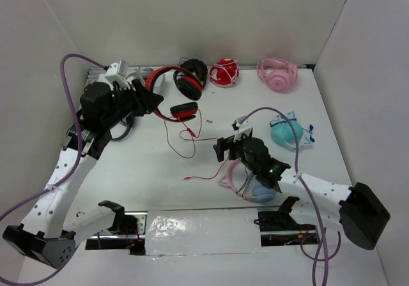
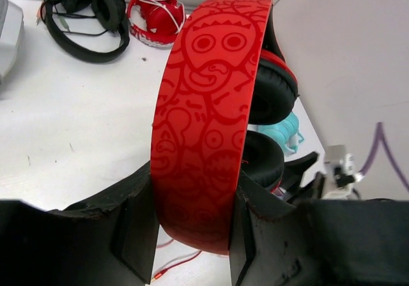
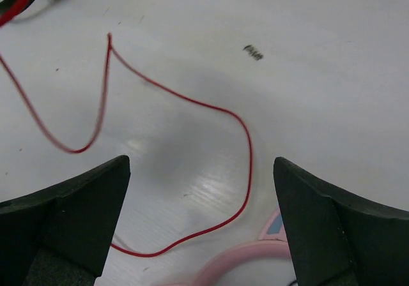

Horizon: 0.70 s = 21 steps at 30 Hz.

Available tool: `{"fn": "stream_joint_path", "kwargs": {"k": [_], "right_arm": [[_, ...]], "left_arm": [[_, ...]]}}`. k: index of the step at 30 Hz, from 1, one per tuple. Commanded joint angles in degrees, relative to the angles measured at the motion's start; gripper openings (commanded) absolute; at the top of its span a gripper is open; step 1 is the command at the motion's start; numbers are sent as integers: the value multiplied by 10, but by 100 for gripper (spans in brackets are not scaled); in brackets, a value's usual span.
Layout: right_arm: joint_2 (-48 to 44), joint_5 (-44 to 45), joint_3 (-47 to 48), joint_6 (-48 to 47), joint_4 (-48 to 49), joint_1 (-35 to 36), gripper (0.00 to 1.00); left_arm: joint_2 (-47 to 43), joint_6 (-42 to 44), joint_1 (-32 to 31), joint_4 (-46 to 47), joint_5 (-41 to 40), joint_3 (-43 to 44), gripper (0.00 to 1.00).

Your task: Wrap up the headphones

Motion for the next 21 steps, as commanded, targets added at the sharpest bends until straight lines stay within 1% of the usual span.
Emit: {"fn": "stream_joint_path", "kwargs": {"k": [1,3,7,11,13,17,19,21], "right_arm": [[43,-90,-38,26,179,-1,100],[72,-108,-55,41,251,12,100],[120,-74,-42,15,296,51,100],[186,7,-14,8,266,76,100],[201,59,-9,17,248,82,100],[211,130,-1,37,219,84,100],[212,121,13,4,203,84,100],[223,78,32,-25,191,86,100]], "left_arm": [[-12,-47,5,39,-12,31,0],[-14,-63,6,38,-16,44,0],[-15,-88,7,33,-17,63,0],[-17,-91,8,24,-11,87,0],[-18,-88,8,20,-15,96,0],[-24,-81,8,16,-23,114,0],[-27,-81,8,17,-26,116,0],[-28,-85,8,15,-26,123,0]]}}
